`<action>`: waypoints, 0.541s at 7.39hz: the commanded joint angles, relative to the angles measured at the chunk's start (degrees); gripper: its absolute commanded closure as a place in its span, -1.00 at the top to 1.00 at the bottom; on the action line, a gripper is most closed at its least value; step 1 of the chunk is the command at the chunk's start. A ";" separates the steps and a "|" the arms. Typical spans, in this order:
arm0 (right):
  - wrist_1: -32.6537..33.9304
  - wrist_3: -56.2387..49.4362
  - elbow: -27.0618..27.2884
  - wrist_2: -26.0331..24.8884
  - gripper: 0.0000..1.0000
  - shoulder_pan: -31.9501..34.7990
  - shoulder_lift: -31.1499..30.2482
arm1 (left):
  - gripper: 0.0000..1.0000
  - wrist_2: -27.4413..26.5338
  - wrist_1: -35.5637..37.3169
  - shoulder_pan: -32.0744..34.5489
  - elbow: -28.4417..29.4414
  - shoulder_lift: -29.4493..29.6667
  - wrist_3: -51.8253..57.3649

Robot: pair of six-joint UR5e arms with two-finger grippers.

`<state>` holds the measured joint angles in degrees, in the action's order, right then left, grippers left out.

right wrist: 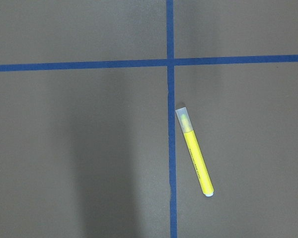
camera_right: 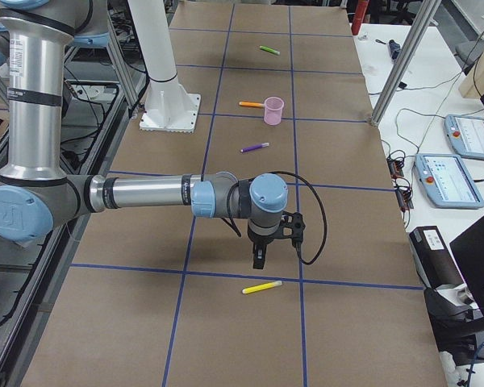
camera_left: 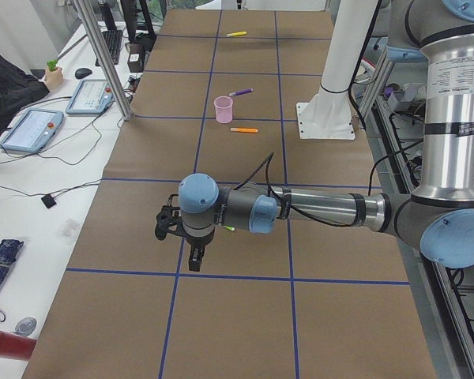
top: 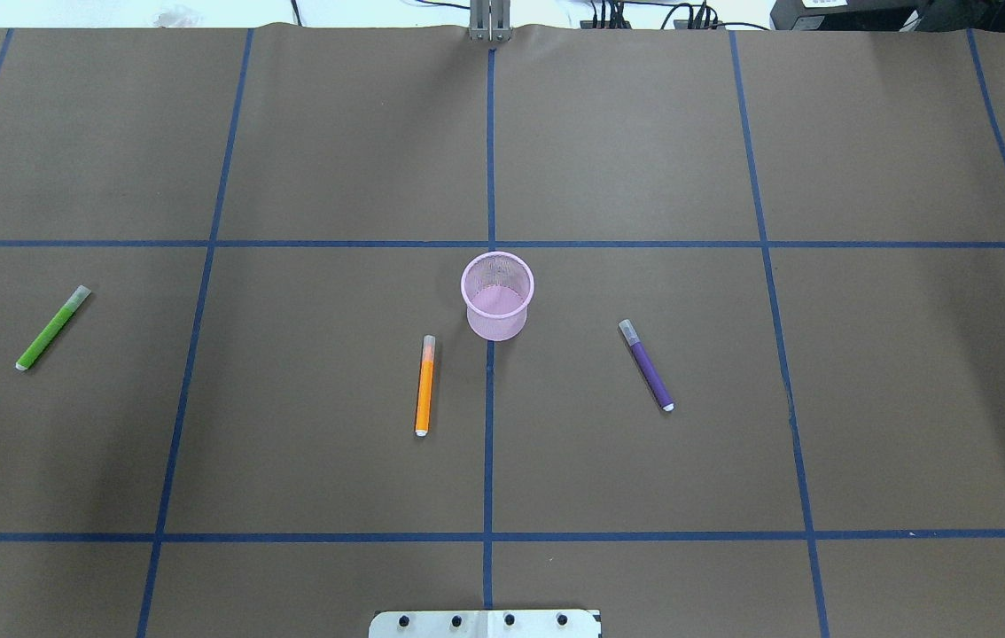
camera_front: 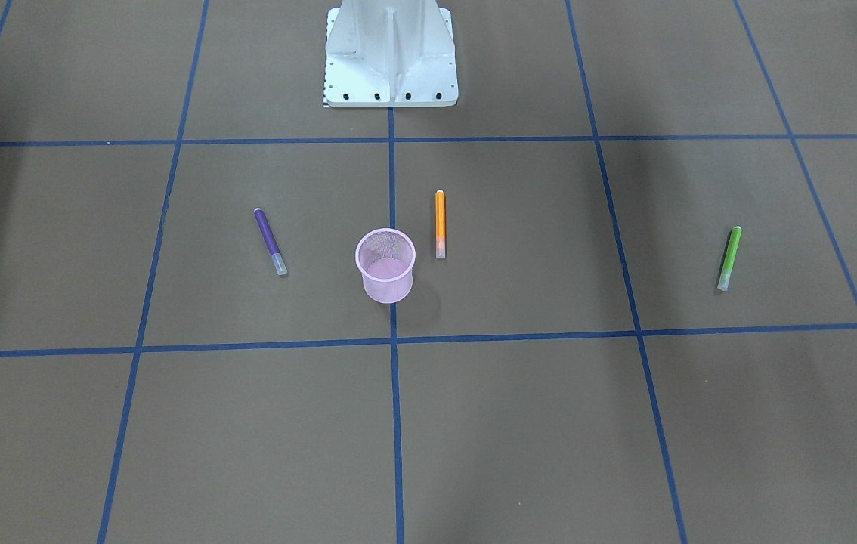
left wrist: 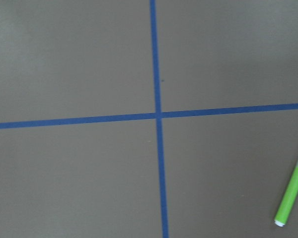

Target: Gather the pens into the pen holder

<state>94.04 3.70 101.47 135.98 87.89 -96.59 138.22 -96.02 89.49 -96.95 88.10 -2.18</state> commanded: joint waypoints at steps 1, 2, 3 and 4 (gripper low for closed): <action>0.00 -0.09 0.22 0.07 0.99 0.00 0.17 | 1.00 2.06 -0.75 -7.44 -0.86 4.77 -1.51; 0.00 0.08 0.22 0.16 0.99 0.00 0.70 | 1.00 2.06 -1.27 -10.01 -0.95 5.76 -0.99; 0.00 -0.09 0.22 0.16 0.99 0.00 1.57 | 1.00 1.62 -4.32 -10.30 -1.13 6.20 -1.59; 0.00 -0.09 0.83 0.16 0.99 0.00 1.93 | 1.00 1.44 -5.92 -11.26 -0.61 5.60 -2.55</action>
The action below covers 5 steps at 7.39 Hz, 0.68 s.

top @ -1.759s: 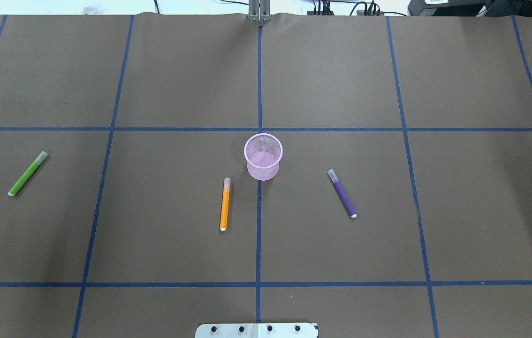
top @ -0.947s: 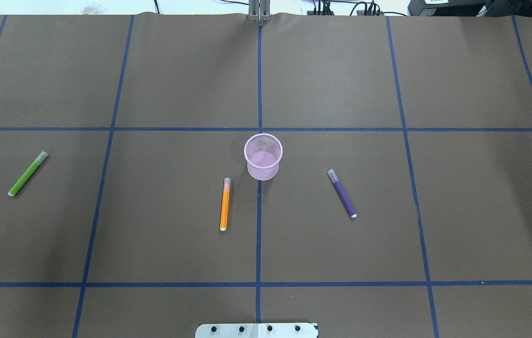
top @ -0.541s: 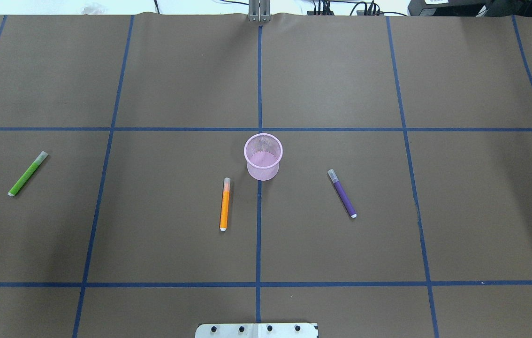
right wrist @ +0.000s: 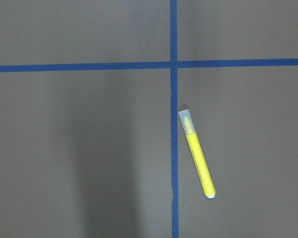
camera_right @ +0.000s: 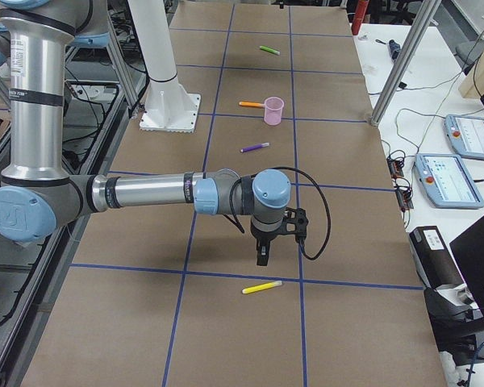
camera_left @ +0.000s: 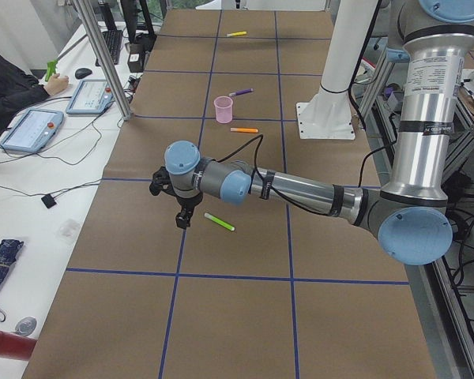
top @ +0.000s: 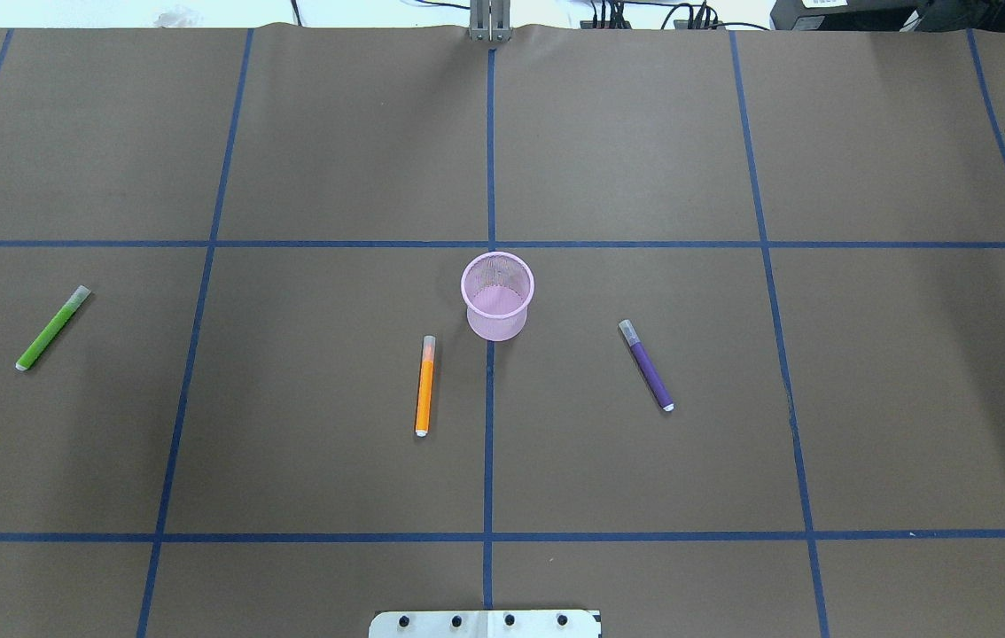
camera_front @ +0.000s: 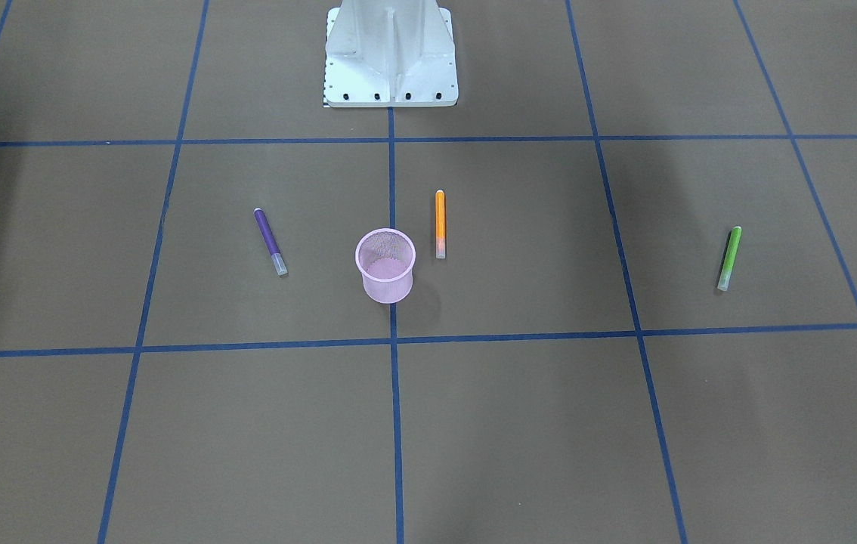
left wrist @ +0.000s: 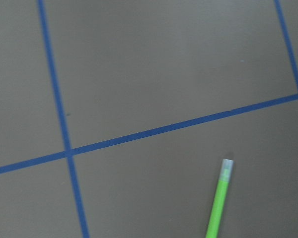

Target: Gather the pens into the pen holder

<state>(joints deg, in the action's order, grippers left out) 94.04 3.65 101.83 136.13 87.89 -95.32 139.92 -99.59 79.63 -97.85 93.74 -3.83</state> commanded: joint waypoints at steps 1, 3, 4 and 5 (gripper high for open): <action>-0.09 -0.13 0.82 0.10 0.99 0.00 0.67 | 1.00 -0.43 -2.28 -2.45 0.29 -0.14 -2.14; 0.00 -0.49 0.74 0.02 0.99 0.00 1.10 | 0.99 -10.13 -6.12 -9.10 0.03 -0.40 -2.32; 0.09 -0.40 0.74 0.02 0.99 0.00 1.80 | 0.99 -12.10 -6.84 -11.58 0.03 -0.92 -3.72; 0.26 -0.40 0.56 0.02 0.99 -0.09 2.16 | 0.99 -11.86 -7.11 -12.47 0.20 -0.93 -7.21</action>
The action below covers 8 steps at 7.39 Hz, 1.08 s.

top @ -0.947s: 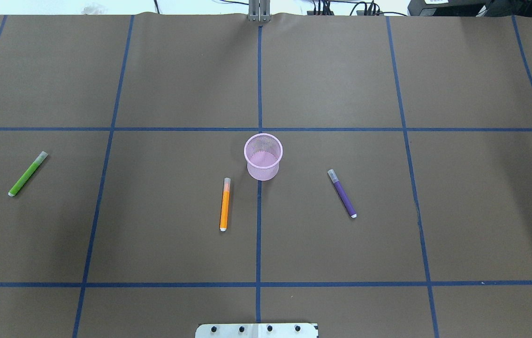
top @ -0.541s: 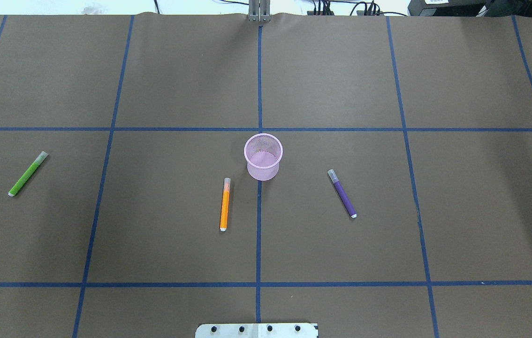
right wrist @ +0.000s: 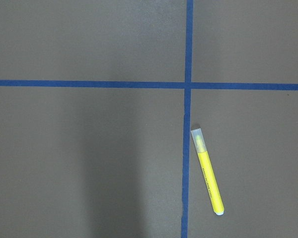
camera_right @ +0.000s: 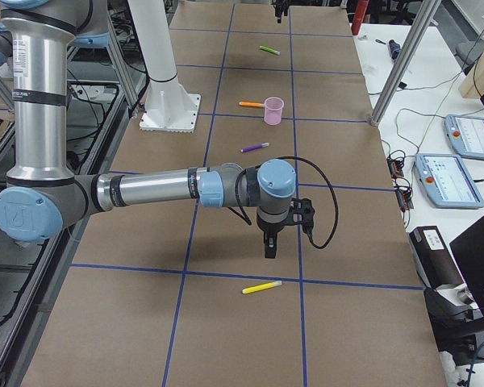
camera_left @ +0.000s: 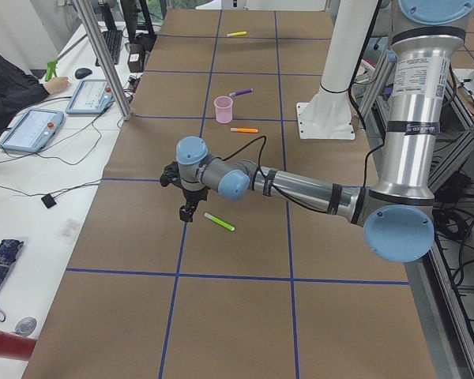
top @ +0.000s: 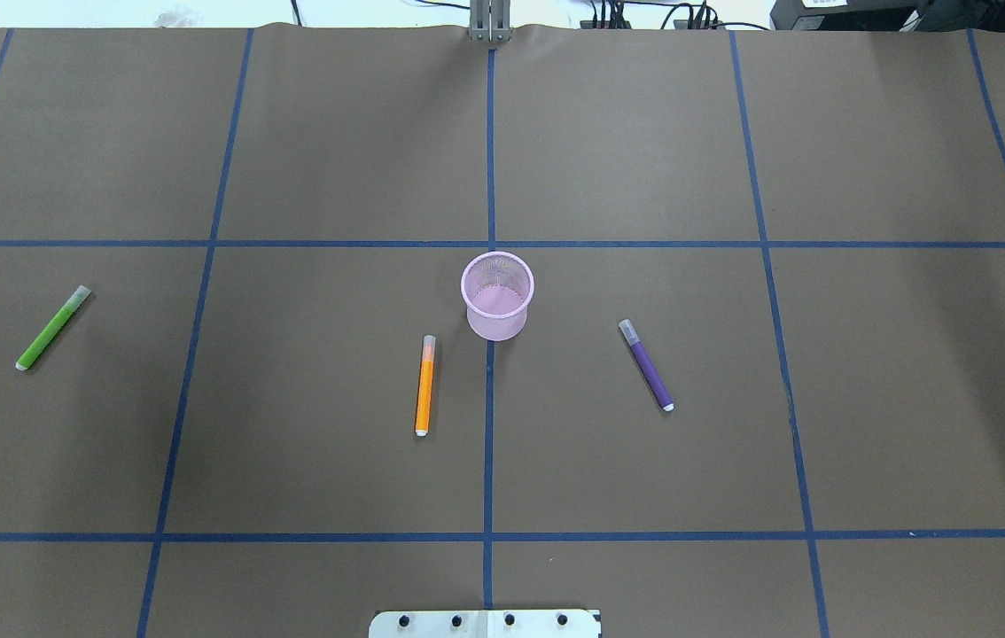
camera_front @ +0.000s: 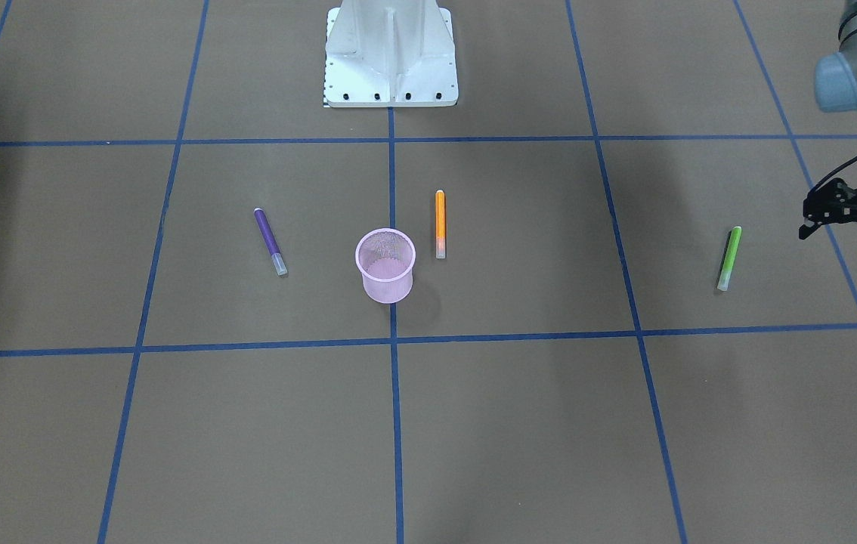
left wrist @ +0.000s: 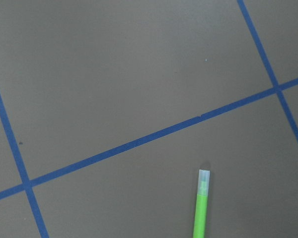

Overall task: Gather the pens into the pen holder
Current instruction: 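Lower the left gripper onto the green marker and close on it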

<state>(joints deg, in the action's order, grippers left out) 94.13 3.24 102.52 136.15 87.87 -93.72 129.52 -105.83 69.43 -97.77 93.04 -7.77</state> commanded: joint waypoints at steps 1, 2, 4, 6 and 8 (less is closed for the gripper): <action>0.17 0.01 -0.21 0.08 0.99 -0.15 0.56 | 0.99 -1.73 -1.39 -4.97 0.30 -0.31 -7.21; 0.17 0.01 -0.30 0.09 0.99 -0.15 0.56 | 0.99 -1.73 -2.79 -6.39 0.91 -0.31 -10.21; 0.09 0.01 -0.57 0.09 0.99 -0.15 0.47 | 0.99 -1.91 -9.61 -8.95 4.06 -0.31 -15.84; 0.09 -0.08 -0.65 0.09 0.99 -0.15 0.39 | 0.98 -4.27 -18.32 -10.87 9.07 -0.23 -19.36; 0.00 -0.08 -0.66 0.09 0.99 -0.15 0.03 | 0.97 -5.68 -18.36 -13.43 9.18 0.21 -20.70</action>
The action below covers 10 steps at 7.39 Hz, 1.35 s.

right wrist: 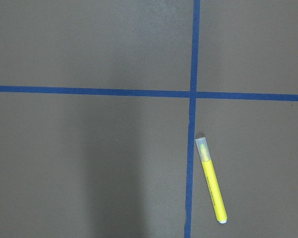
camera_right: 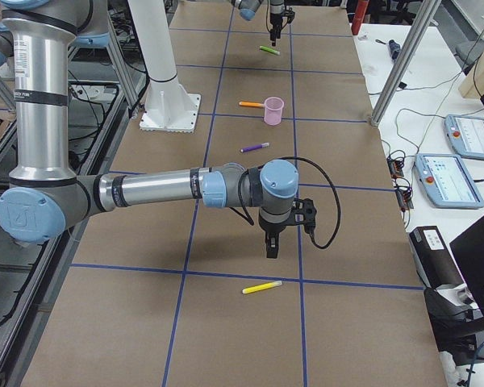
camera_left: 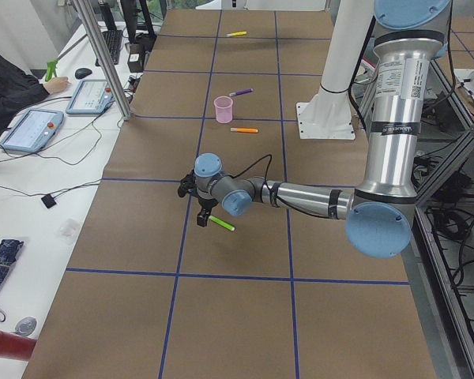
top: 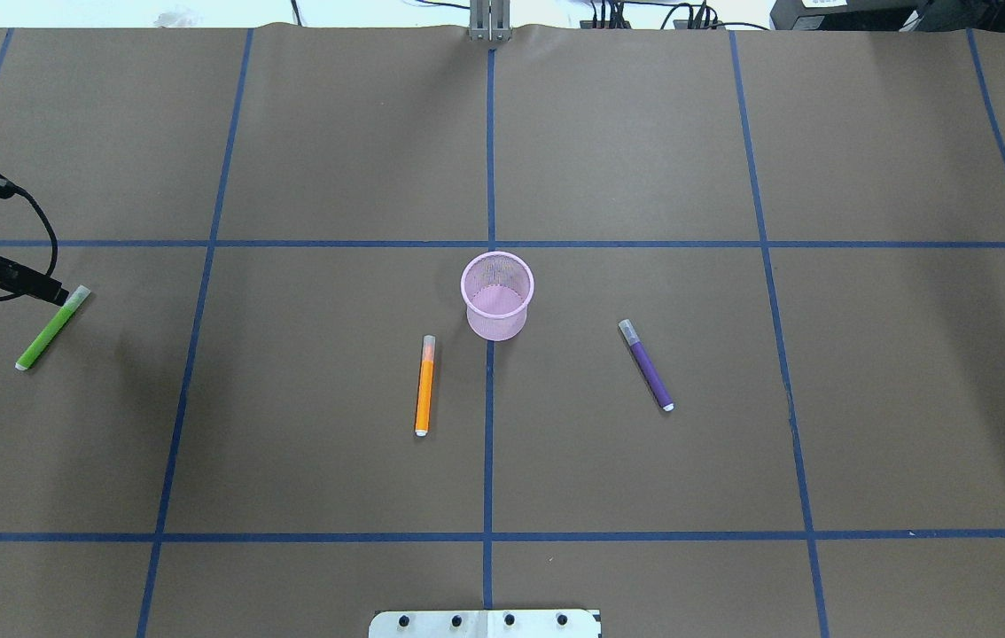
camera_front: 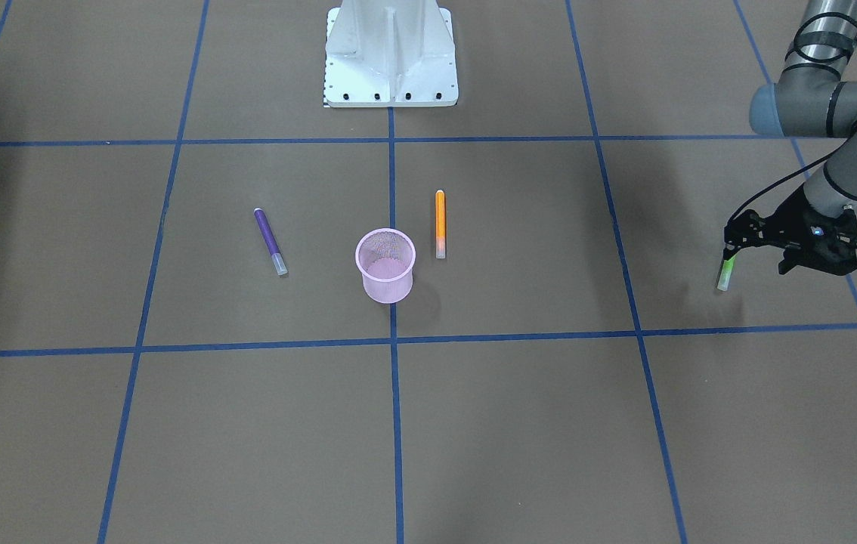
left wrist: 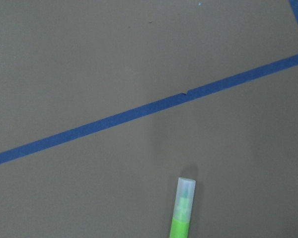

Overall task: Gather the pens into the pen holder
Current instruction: 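Lower the left gripper onto the green marker and close on it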

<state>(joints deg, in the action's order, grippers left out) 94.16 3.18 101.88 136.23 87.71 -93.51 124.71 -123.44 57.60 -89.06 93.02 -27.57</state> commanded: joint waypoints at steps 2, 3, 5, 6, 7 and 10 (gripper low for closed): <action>-0.12 0.25 -0.02 -0.09 0.99 0.00 -0.26 | 0.82 -0.87 -0.49 -3.11 0.82 0.50 -0.90; -0.12 0.25 -0.02 0.00 0.99 0.00 -0.18 | 0.70 -0.96 -0.48 -3.55 1.43 0.85 -0.82; -0.12 0.08 -0.02 0.00 0.99 -0.09 -0.18 | 0.46 -0.96 -0.40 -3.64 2.23 1.73 -0.47; -0.12 0.08 -0.02 -0.09 0.99 -0.09 -0.09 | 0.40 -0.96 -0.40 -3.64 2.23 1.73 -0.46; -0.03 0.08 -0.11 -0.09 0.99 -0.09 0.00 | 0.34 -1.48 -0.48 -3.64 2.31 1.64 -0.20; -0.12 0.07 -0.02 -0.17 0.99 0.00 0.17 | 0.29 -1.66 -0.48 -3.64 2.84 1.47 -0.11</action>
<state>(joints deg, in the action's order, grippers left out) 94.05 3.22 101.85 136.12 87.64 -93.39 123.15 -123.86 53.97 -86.46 94.62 -27.73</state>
